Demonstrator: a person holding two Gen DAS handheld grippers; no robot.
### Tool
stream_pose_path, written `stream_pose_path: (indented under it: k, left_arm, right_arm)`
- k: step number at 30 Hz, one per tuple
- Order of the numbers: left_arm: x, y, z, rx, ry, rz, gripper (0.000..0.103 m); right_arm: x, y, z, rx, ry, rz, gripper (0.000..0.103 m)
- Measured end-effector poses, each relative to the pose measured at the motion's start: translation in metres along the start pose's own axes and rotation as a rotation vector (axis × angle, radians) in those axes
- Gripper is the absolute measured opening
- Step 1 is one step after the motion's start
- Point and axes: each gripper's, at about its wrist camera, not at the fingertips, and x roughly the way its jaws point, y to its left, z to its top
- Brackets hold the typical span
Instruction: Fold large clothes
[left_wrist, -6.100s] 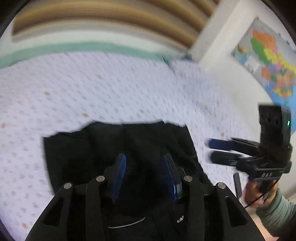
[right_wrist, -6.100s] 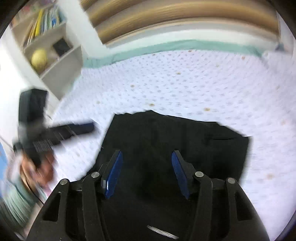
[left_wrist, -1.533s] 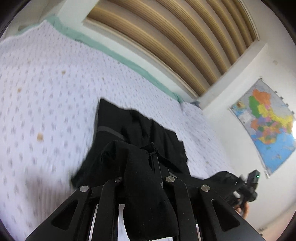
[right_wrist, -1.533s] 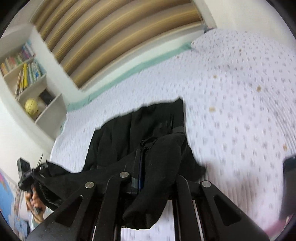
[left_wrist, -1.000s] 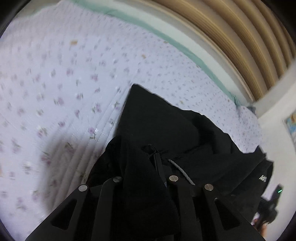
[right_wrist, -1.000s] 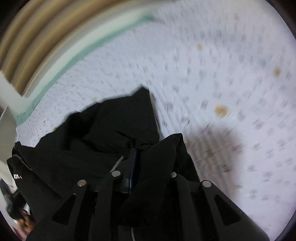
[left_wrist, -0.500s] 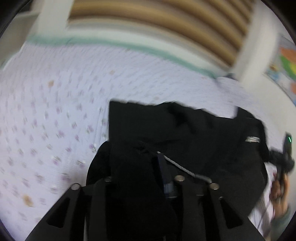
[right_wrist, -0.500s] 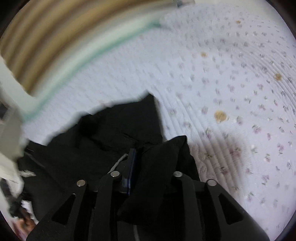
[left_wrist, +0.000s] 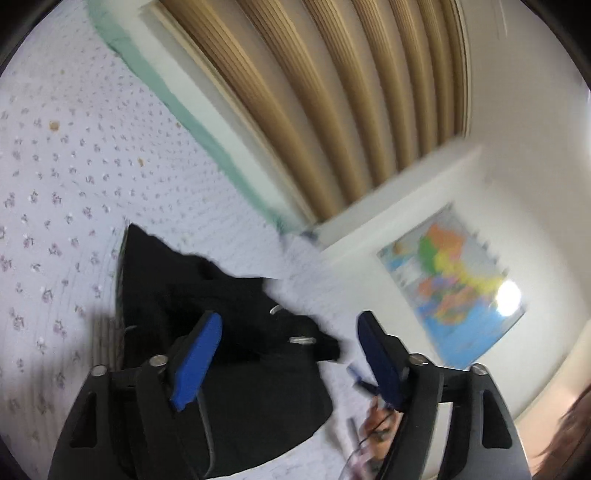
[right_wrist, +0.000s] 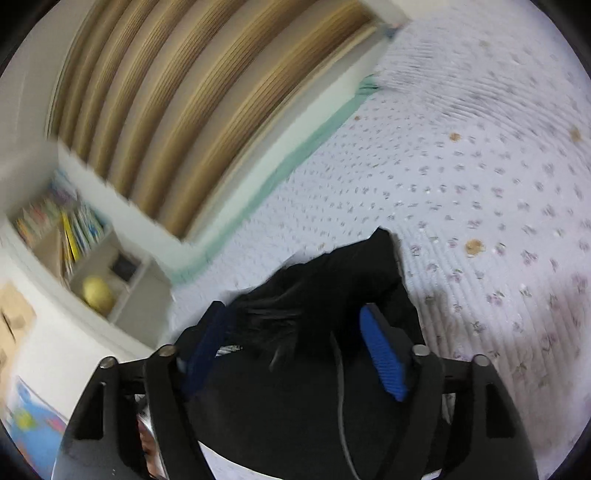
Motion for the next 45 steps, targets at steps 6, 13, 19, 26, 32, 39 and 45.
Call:
stream_pose_path:
  k: [6,13,19,26,32,39,45]
  left_arm:
    - [0.046,-0.027,-0.008,0.297,0.1,0.453,0.08]
    - [0.107,0.006,0.007,0.304,0.193,0.576,0.08]
    - [0.121,0.064,0.024,0.13,0.231,0.564,0.08]
    - [0.145,0.04,0.006,0.289,0.256,0.623,0.028]
    - [0.118,-0.015,0.002,0.388,0.128,0.673,0.01]
    - [0.123,-0.071,0.05,0.4,-0.027,0.684,0.01]
    - [0.174,-0.017,0.085,0.268,-0.017,0.785,0.01]
  right_arm:
    - [0.015,0.006,0.002,-0.198,0.051,-0.236,0.08]
    - [0.073,0.012,0.016,-0.399,0.153,-0.285,0.085]
    - [0.128,-0.007,0.035,-0.401,0.212,-0.335,0.087]
    - [0.166,-0.031,0.018,-0.382,0.278,-0.378,0.044]
    - [0.117,0.024,0.006,-0.562,0.094,-0.488,0.014]
    - [0.098,0.098,0.04,-0.63,-0.09,-0.582,0.012]
    - [0.163,0.094,0.074,-0.57,-0.07,-0.703,0.012]
